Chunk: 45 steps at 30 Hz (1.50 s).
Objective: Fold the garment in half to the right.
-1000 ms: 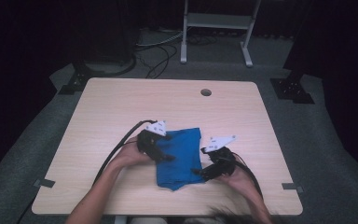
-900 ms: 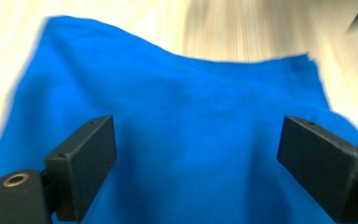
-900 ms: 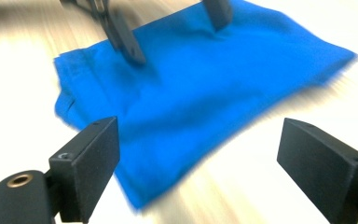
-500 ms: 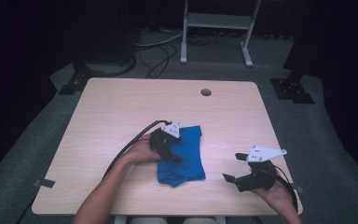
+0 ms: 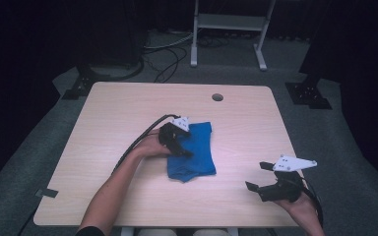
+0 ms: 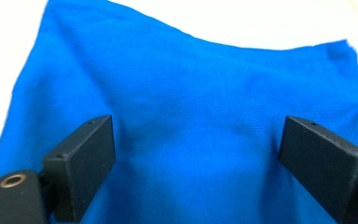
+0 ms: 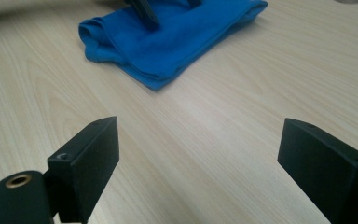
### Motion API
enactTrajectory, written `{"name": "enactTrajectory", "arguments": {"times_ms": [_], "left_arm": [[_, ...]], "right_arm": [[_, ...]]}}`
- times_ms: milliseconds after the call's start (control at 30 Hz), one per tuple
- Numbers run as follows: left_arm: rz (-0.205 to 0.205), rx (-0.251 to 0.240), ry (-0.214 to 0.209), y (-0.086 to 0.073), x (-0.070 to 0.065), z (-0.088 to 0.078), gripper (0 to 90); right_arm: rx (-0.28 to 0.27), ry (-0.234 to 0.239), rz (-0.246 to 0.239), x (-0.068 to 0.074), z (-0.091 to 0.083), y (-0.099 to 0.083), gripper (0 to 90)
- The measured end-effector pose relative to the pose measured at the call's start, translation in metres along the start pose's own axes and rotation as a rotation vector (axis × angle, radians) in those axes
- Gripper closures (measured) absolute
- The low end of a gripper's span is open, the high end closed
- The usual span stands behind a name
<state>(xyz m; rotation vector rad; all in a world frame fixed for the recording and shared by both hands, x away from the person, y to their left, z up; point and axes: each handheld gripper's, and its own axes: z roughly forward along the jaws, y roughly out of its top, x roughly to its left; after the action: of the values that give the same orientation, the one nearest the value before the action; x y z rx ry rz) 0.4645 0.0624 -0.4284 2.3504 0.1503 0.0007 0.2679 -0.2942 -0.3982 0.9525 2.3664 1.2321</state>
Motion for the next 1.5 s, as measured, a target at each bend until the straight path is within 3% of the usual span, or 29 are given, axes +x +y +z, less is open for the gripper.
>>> {"name": "enactTrajectory", "arguments": {"times_ms": [67, 333, 467, 567, 667, 800, 1033, 1500], "left_arm": [[-0.017, -0.008, -0.003, 0.0, -0.005, -0.005, 10.5], [-0.011, -0.071, 0.034, 0.002, -0.039, -0.028, 10.4], [-0.035, -0.09, 0.06, 0.001, -0.054, -0.038, 10.4], [-0.06, -0.133, 0.076, -0.005, -0.066, -0.047, 10.4], [-0.091, -0.171, 0.1, -0.014, -0.079, -0.058, 10.4], [-0.114, -0.182, 0.122, -0.023, -0.09, -0.066, 10.4], [-0.198, -0.215, 0.177, -0.056, -0.116, -0.082, 10.4], [-0.282, -0.295, 0.251, -0.096, -0.146, -0.105, 10.3]], "right_arm": [[-0.001, 0.0, 0.022, -0.003, 0.0, -0.003, 12.6], [0.01, -0.023, 0.047, -0.006, 0.0, -0.011, 12.6], [0.001, -0.037, 0.057, -0.007, -0.003, -0.013, 12.6], [-0.001, -0.047, 0.064, -0.008, -0.002, -0.016, 12.6], [-0.006, -0.051, 0.076, -0.01, -0.001, -0.019, 12.5], [-0.002, -0.05, 0.074, -0.009, 0.0, -0.02, 12.5], [-0.003, -0.064, 0.067, -0.004, -0.001, -0.021, 12.5], [0.005, -0.078, 0.075, 0.003, 0.0, -0.026, 12.5]]}}
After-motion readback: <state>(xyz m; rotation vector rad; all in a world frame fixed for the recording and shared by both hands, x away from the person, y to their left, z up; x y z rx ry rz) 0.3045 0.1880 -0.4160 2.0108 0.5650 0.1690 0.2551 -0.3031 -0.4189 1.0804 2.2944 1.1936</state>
